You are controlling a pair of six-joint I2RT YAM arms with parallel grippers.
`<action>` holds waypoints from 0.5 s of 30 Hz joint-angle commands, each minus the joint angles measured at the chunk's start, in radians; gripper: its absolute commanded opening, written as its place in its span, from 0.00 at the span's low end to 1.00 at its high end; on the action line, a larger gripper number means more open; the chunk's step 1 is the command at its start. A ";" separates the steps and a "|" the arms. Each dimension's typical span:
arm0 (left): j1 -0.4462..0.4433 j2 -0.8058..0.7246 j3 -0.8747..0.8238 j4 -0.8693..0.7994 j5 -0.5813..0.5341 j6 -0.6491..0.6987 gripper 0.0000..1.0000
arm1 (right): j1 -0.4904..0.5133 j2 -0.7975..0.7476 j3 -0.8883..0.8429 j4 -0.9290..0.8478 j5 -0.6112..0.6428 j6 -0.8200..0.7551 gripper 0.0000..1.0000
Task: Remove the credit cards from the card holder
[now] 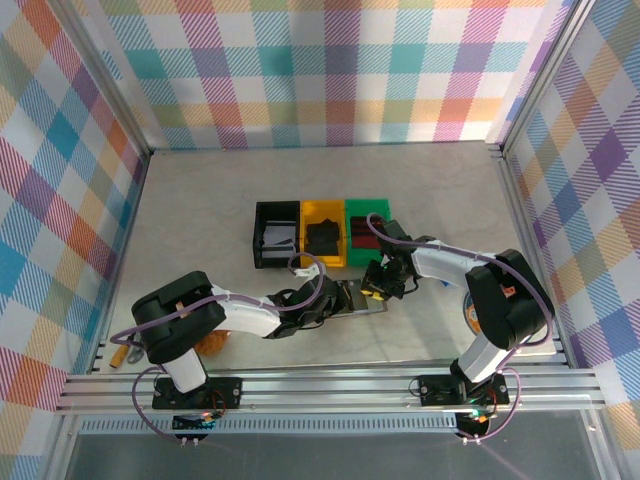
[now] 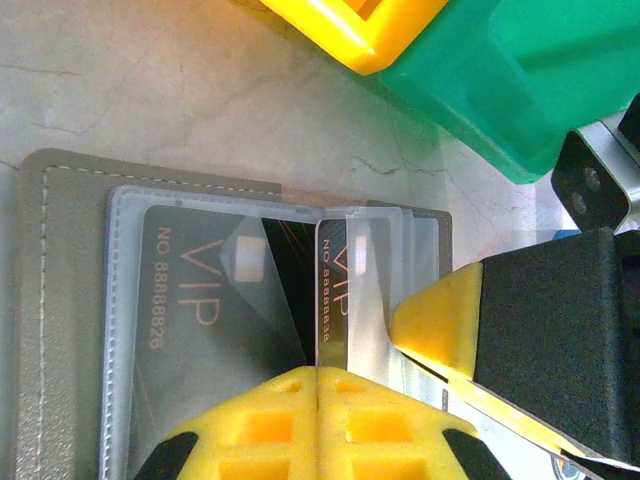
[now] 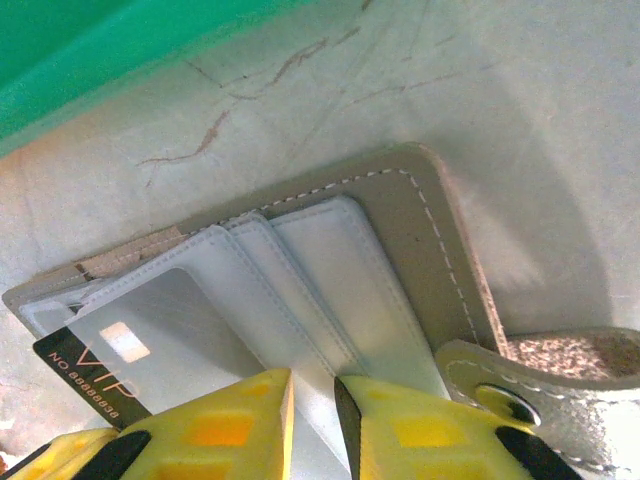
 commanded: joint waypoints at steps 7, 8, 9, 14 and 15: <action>0.010 -0.094 -0.053 -0.042 -0.025 0.021 0.00 | -0.019 0.027 -0.053 -0.071 0.080 -0.005 0.24; 0.010 -0.096 -0.054 -0.040 -0.023 0.021 0.00 | -0.019 0.027 -0.052 -0.070 0.080 -0.005 0.24; 0.011 -0.096 -0.054 -0.034 -0.018 0.020 0.00 | -0.020 0.028 -0.051 -0.071 0.078 -0.005 0.25; 0.012 -0.093 -0.048 -0.037 -0.001 0.009 0.00 | -0.021 0.023 -0.049 -0.075 0.078 -0.007 0.24; 0.012 -0.097 -0.047 -0.043 -0.003 0.009 0.00 | -0.021 0.021 -0.050 -0.075 0.080 -0.007 0.24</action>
